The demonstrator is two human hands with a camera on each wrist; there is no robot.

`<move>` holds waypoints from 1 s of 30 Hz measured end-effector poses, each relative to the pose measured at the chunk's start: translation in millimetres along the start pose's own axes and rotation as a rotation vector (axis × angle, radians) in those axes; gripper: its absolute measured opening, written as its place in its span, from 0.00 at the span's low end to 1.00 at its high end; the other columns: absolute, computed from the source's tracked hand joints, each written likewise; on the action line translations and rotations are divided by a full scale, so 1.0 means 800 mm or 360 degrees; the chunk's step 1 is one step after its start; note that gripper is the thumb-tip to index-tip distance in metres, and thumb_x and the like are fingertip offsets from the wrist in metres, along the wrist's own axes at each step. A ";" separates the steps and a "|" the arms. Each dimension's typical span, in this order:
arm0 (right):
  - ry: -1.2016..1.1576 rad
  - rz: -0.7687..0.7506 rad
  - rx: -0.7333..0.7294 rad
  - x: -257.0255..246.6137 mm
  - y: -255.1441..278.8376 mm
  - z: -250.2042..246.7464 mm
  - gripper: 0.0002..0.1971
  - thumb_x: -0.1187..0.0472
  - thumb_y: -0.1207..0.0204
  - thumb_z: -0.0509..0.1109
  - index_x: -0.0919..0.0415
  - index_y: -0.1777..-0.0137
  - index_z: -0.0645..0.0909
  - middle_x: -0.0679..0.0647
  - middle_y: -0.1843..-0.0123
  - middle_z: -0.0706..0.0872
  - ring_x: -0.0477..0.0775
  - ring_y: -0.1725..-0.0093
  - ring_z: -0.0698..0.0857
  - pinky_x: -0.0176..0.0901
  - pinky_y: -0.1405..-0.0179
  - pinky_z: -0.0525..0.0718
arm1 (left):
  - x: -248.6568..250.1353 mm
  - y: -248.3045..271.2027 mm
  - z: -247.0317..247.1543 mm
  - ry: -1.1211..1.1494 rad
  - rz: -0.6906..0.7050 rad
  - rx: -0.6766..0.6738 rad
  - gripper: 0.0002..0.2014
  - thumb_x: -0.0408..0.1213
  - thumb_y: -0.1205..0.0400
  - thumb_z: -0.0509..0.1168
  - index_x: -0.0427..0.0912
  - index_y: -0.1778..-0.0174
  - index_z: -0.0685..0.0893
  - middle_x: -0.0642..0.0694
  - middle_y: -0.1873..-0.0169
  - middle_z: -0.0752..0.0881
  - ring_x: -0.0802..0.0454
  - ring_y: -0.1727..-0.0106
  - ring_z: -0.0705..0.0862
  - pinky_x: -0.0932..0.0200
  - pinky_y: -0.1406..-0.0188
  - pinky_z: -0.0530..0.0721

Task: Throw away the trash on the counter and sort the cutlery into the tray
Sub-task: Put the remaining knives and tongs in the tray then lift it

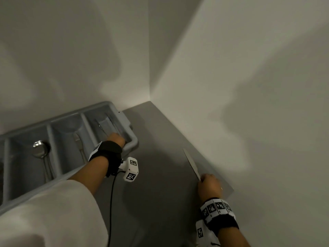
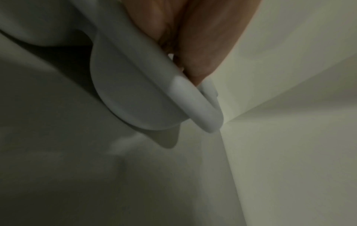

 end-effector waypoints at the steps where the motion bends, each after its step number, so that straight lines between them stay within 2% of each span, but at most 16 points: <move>1: 0.0037 0.0020 -0.0033 -0.002 -0.005 0.001 0.10 0.59 0.26 0.62 0.58 0.49 0.82 0.58 0.44 0.84 0.61 0.43 0.81 0.55 0.40 0.82 | -0.002 0.003 0.001 0.0098 0.0077 0.0106 0.15 0.29 0.21 0.60 0.33 0.38 0.78 0.30 0.35 0.79 0.33 0.36 0.78 0.46 0.36 0.76; 3: 0.0135 0.0049 -0.0090 -0.007 -0.012 0.007 0.12 0.58 0.28 0.64 0.58 0.46 0.82 0.59 0.44 0.85 0.62 0.44 0.83 0.56 0.42 0.84 | -0.009 0.023 0.000 0.0348 0.0279 0.0284 0.17 0.24 0.24 0.61 0.36 0.38 0.79 0.31 0.34 0.78 0.34 0.37 0.79 0.45 0.31 0.77; 5: 0.0190 0.0039 -0.0091 -0.016 -0.010 0.008 0.12 0.59 0.26 0.63 0.60 0.44 0.80 0.60 0.44 0.85 0.62 0.44 0.84 0.56 0.43 0.85 | -0.024 0.049 -0.007 0.0489 0.0530 0.0340 0.16 0.22 0.25 0.60 0.38 0.43 0.82 0.37 0.37 0.77 0.43 0.40 0.79 0.48 0.29 0.75; 8: 0.0015 -0.0031 -0.0074 -0.025 -0.003 0.009 0.11 0.63 0.20 0.57 0.64 0.41 0.74 0.66 0.42 0.83 0.65 0.43 0.83 0.57 0.41 0.83 | -0.065 0.096 -0.022 0.0441 0.0835 0.0352 0.15 0.19 0.25 0.59 0.37 0.49 0.86 0.41 0.46 0.79 0.57 0.45 0.75 0.72 0.35 0.67; 10: -0.0206 -0.0072 -0.0085 -0.034 0.007 0.007 0.13 0.62 0.18 0.54 0.66 0.37 0.70 0.71 0.39 0.80 0.69 0.40 0.81 0.61 0.36 0.78 | -0.094 0.126 -0.037 0.0506 0.0947 0.0376 0.16 0.19 0.24 0.59 0.42 0.54 0.87 0.43 0.53 0.82 0.69 0.51 0.78 0.84 0.41 0.68; 12: -0.0391 -0.0192 -0.0038 -0.057 0.024 0.004 0.12 0.64 0.19 0.58 0.66 0.38 0.68 0.72 0.47 0.81 0.69 0.48 0.82 0.61 0.42 0.78 | -0.134 0.146 -0.058 0.0522 0.0875 0.0409 0.21 0.20 0.23 0.59 0.55 0.61 0.85 0.55 0.58 0.83 0.77 0.53 0.80 0.88 0.47 0.70; 14: -0.0557 -0.0317 0.0079 -0.091 0.048 -0.002 0.11 0.67 0.21 0.60 0.66 0.41 0.67 0.68 0.56 0.78 0.65 0.57 0.78 0.58 0.51 0.76 | -0.182 0.164 -0.081 0.0485 0.0726 0.0457 0.25 0.21 0.23 0.60 0.63 0.64 0.81 0.68 0.65 0.85 0.83 0.55 0.80 0.89 0.52 0.71; 17: -0.0751 -0.0565 0.0275 -0.164 0.071 -0.009 0.10 0.71 0.22 0.57 0.68 0.42 0.67 0.64 0.59 0.76 0.65 0.59 0.77 0.57 0.52 0.76 | -0.250 0.197 -0.114 0.0487 0.0534 0.0546 0.25 0.21 0.23 0.60 0.63 0.65 0.80 0.86 0.67 0.82 0.84 0.58 0.80 0.89 0.54 0.72; 19: -0.0854 -0.0781 0.0235 -0.225 0.080 -0.005 0.10 0.73 0.23 0.56 0.70 0.42 0.69 0.65 0.57 0.77 0.67 0.55 0.80 0.54 0.53 0.74 | -0.292 0.221 -0.134 0.0529 0.0426 0.0633 0.25 0.18 0.23 0.59 0.59 0.65 0.81 0.89 0.69 0.80 0.85 0.60 0.80 0.90 0.56 0.71; 21: -0.0913 -0.0994 0.0157 -0.287 0.088 0.009 0.11 0.74 0.23 0.57 0.71 0.42 0.72 0.71 0.49 0.81 0.71 0.46 0.81 0.57 0.45 0.75 | -0.332 0.247 -0.146 0.0547 0.0292 0.0707 0.21 0.17 0.24 0.59 0.52 0.62 0.82 0.87 0.71 0.81 0.85 0.62 0.80 0.89 0.58 0.72; 23: -0.0914 -0.1123 0.0052 -0.347 0.104 0.025 0.15 0.75 0.23 0.57 0.72 0.38 0.74 0.72 0.40 0.80 0.70 0.39 0.79 0.54 0.37 0.74 | -0.367 0.272 -0.153 0.0565 0.0161 0.0807 0.21 0.17 0.24 0.59 0.53 0.64 0.82 0.72 0.73 0.86 0.84 0.63 0.80 0.89 0.60 0.73; 24: -0.0868 -0.1164 -0.0017 -0.374 0.111 0.035 0.17 0.76 0.24 0.57 0.72 0.36 0.74 0.71 0.38 0.80 0.68 0.37 0.79 0.51 0.36 0.73 | -0.382 0.284 -0.155 0.0585 0.0104 0.0849 0.23 0.17 0.24 0.59 0.55 0.65 0.81 0.66 0.71 0.87 0.83 0.64 0.80 0.88 0.60 0.73; 26: -0.0733 -0.1253 -0.0158 -0.421 0.123 0.062 0.16 0.76 0.24 0.56 0.71 0.38 0.76 0.69 0.40 0.80 0.65 0.39 0.79 0.45 0.42 0.73 | -0.413 0.306 -0.158 0.0616 0.0036 0.0898 0.24 0.18 0.23 0.59 0.57 0.66 0.80 0.50 0.65 0.87 0.80 0.64 0.81 0.87 0.61 0.74; 27: -0.0658 -0.1284 -0.0241 -0.439 0.125 0.077 0.14 0.77 0.25 0.56 0.70 0.43 0.77 0.68 0.45 0.80 0.63 0.42 0.80 0.41 0.48 0.71 | -0.425 0.317 -0.159 0.0620 -0.0008 0.0911 0.24 0.18 0.23 0.59 0.58 0.66 0.81 0.47 0.64 0.87 0.78 0.63 0.82 0.87 0.61 0.75; 29: -0.0447 -0.1263 -0.0346 -0.472 0.117 0.112 0.12 0.77 0.25 0.57 0.73 0.46 0.79 0.66 0.51 0.81 0.63 0.47 0.81 0.34 0.58 0.68 | -0.445 0.341 -0.158 0.0608 -0.0106 0.0950 0.23 0.19 0.23 0.59 0.58 0.65 0.81 0.46 0.62 0.87 0.78 0.62 0.82 0.86 0.60 0.74; 30: -0.0301 -0.1220 -0.0370 -0.485 0.112 0.128 0.12 0.76 0.25 0.58 0.75 0.45 0.79 0.66 0.51 0.83 0.64 0.49 0.83 0.33 0.61 0.71 | -0.454 0.354 -0.156 0.0599 -0.0160 0.0988 0.23 0.19 0.23 0.60 0.58 0.65 0.81 0.47 0.62 0.87 0.78 0.62 0.82 0.86 0.60 0.74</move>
Point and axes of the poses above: each hand's wrist, its own y-axis away from the middle knuckle, its own z-axis out of the palm, x = y × z, the point moved 1 cm from there along -y, towards the middle knuckle
